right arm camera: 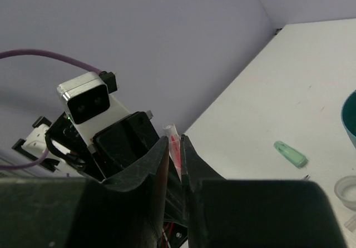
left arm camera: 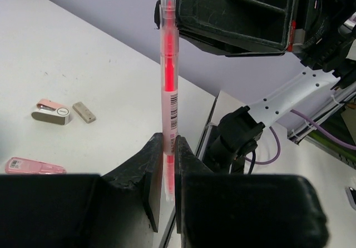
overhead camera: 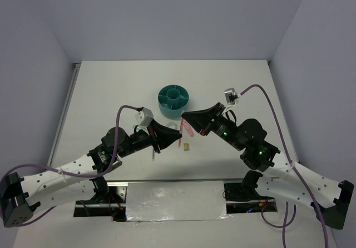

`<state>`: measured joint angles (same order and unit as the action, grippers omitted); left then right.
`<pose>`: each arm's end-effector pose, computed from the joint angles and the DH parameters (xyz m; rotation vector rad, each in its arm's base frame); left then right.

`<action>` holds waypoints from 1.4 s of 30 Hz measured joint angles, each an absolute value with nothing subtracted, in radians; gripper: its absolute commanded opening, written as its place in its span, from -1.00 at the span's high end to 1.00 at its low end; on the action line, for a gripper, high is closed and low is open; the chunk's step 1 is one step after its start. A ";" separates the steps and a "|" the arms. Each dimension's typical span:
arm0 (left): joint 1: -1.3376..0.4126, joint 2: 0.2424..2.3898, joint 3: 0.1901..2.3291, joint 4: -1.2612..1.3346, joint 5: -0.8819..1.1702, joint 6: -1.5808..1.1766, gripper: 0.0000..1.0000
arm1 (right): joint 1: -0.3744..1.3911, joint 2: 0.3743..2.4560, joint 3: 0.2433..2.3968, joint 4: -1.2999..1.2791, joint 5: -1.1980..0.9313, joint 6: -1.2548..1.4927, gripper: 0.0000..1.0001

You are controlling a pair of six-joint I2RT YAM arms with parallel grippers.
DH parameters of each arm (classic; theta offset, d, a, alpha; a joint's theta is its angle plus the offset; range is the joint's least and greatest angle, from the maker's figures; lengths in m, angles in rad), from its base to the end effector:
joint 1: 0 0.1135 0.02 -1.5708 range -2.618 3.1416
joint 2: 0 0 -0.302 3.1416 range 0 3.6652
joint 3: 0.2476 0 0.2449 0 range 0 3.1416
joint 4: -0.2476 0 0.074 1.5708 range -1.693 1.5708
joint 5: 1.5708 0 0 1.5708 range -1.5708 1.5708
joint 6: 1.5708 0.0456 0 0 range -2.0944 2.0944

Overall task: Sort the stationery into containers
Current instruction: Close the pen cap on the pen.

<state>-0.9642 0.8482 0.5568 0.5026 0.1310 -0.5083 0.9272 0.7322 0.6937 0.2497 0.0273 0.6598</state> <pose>0.0986 -0.1525 0.3543 0.4534 1.4207 -1.3071 0.0921 0.1208 0.3913 -0.1733 1.4770 1.2970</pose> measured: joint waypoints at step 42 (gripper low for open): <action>-0.945 0.883 0.624 0.506 0.207 -0.521 1.00 | 0.943 0.745 0.661 0.249 -0.124 0.582 1.00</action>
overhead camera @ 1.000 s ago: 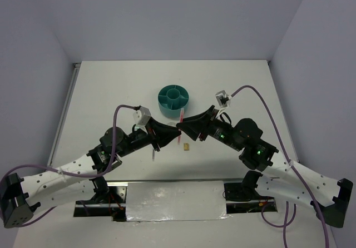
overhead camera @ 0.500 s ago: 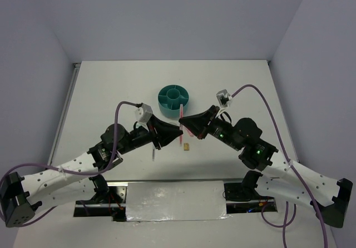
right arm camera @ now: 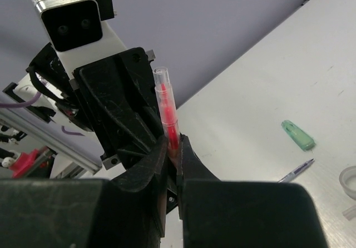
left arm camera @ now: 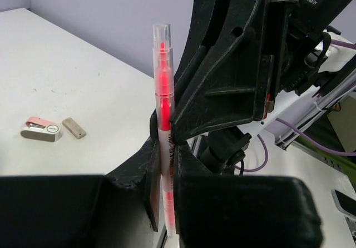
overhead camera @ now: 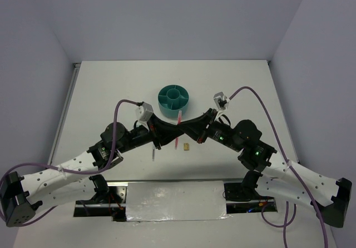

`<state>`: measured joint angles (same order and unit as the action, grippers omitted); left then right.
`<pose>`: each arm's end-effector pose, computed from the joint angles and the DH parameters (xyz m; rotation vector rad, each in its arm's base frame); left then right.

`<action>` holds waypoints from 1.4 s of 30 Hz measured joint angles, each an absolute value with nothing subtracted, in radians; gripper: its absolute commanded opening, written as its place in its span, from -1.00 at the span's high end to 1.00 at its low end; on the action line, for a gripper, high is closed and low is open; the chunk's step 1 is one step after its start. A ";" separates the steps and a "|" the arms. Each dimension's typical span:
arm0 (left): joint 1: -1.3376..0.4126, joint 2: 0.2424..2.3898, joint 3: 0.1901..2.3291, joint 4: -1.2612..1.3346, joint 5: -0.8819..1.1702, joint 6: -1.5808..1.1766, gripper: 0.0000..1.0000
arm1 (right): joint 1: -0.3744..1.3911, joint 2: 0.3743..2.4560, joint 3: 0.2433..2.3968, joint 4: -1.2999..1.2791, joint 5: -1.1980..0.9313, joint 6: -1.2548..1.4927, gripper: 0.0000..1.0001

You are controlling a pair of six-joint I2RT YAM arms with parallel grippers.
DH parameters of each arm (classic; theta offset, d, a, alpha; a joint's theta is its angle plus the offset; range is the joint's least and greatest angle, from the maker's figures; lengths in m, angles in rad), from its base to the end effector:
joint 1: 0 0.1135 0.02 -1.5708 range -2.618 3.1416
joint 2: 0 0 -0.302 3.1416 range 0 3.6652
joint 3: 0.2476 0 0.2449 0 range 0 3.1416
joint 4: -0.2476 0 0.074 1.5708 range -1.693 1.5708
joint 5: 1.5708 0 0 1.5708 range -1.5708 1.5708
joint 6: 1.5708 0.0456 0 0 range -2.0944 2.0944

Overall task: Sort the stationery into containers
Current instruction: Close the pen cap on the pen.

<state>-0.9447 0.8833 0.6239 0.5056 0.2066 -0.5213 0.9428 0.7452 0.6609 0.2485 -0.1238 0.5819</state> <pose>0.1028 -0.1581 0.3729 0.4944 1.3806 -1.3593 0.0879 0.1306 0.3776 -0.3885 1.5003 1.3282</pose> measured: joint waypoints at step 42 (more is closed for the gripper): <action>-0.949 0.877 0.685 0.351 0.296 -0.492 1.00 | 0.940 0.788 0.682 0.379 -0.113 0.519 1.00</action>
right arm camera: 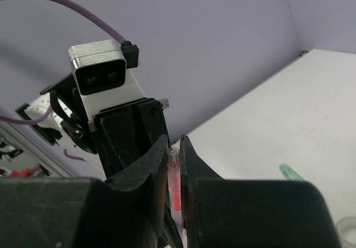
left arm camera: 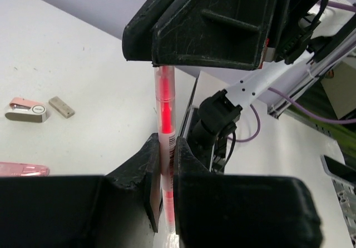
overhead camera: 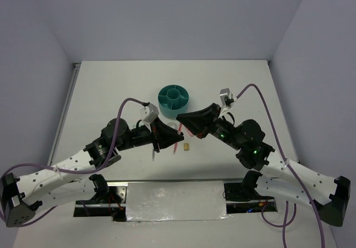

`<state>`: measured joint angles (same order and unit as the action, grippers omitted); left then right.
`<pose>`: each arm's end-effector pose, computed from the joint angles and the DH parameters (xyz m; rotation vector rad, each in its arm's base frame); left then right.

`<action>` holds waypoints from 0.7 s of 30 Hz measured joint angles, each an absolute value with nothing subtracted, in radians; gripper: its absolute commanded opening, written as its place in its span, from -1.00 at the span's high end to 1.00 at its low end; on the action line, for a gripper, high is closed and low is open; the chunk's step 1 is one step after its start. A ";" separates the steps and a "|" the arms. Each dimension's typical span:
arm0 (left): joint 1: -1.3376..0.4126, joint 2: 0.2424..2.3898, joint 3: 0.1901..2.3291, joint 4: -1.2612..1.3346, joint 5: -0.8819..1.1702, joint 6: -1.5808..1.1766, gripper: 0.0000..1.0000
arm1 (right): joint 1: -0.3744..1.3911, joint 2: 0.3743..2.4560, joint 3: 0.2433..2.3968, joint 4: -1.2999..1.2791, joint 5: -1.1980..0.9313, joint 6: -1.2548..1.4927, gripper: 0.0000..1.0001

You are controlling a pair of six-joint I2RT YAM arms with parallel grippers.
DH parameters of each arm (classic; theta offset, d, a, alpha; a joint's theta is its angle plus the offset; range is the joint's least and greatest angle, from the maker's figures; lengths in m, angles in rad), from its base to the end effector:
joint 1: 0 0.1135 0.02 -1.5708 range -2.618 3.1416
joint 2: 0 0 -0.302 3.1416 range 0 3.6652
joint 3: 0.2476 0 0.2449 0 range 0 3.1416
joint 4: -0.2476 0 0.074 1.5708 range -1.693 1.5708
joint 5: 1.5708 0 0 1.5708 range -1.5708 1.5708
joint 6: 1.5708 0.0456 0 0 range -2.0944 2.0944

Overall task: Sort the stationery into containers
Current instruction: Close the pen cap on the pen.

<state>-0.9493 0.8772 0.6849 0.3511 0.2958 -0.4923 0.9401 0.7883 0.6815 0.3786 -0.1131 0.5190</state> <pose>0.0984 -0.1603 0.3779 0.6151 1.4486 -1.3736 0.0928 0.1359 0.3941 -0.3995 1.3639 1.3038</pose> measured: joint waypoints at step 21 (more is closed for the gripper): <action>-0.774 0.885 0.774 0.234 0.589 -0.523 1.00 | 1.018 0.850 0.627 0.590 -0.001 0.503 1.00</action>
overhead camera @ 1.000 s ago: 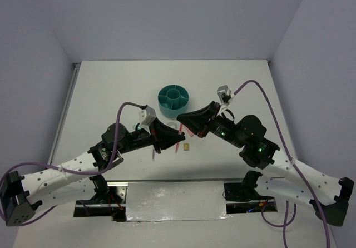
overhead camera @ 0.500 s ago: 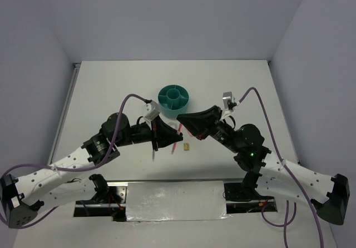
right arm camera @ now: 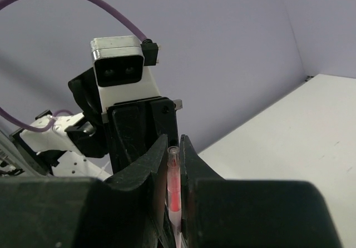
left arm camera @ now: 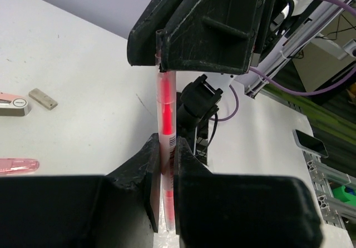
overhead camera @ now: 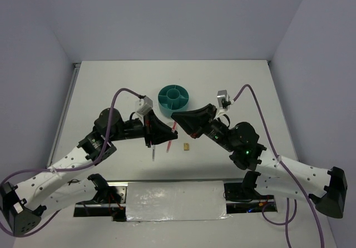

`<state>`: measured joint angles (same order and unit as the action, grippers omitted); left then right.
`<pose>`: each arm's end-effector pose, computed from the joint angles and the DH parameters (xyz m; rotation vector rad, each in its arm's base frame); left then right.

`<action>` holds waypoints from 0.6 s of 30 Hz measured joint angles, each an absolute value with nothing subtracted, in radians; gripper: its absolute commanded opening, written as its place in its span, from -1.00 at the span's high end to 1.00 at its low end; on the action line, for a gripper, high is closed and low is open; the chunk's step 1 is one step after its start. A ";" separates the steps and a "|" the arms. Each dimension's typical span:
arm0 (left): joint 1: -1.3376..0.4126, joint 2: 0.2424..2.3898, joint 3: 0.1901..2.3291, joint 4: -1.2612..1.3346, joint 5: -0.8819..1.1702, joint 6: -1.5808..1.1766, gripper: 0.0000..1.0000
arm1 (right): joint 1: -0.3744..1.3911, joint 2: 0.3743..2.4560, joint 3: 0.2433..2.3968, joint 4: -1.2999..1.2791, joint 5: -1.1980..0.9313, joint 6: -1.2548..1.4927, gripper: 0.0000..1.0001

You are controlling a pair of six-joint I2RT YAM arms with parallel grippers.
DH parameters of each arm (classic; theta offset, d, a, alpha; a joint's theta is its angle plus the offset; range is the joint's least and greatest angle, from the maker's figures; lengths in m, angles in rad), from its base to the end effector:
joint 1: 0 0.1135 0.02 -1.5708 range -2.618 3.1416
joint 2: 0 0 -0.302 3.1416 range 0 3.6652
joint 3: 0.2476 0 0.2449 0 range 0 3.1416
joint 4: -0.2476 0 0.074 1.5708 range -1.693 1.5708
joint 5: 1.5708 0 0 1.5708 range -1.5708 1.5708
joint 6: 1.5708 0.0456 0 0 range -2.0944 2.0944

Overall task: Sort the stationery into containers
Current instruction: Close the pen cap on the pen.

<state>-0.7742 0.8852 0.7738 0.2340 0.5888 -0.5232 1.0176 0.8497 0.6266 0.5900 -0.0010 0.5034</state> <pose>0.1128 -0.1457 0.3942 0.7278 1.4845 -1.4463 0.0930 0.1507 0.3892 -0.3351 1.2709 1.3192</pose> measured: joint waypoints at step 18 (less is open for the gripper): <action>-0.750 0.785 0.694 0.349 0.606 -0.470 1.00 | 1.091 0.943 0.839 0.261 -0.038 0.420 0.07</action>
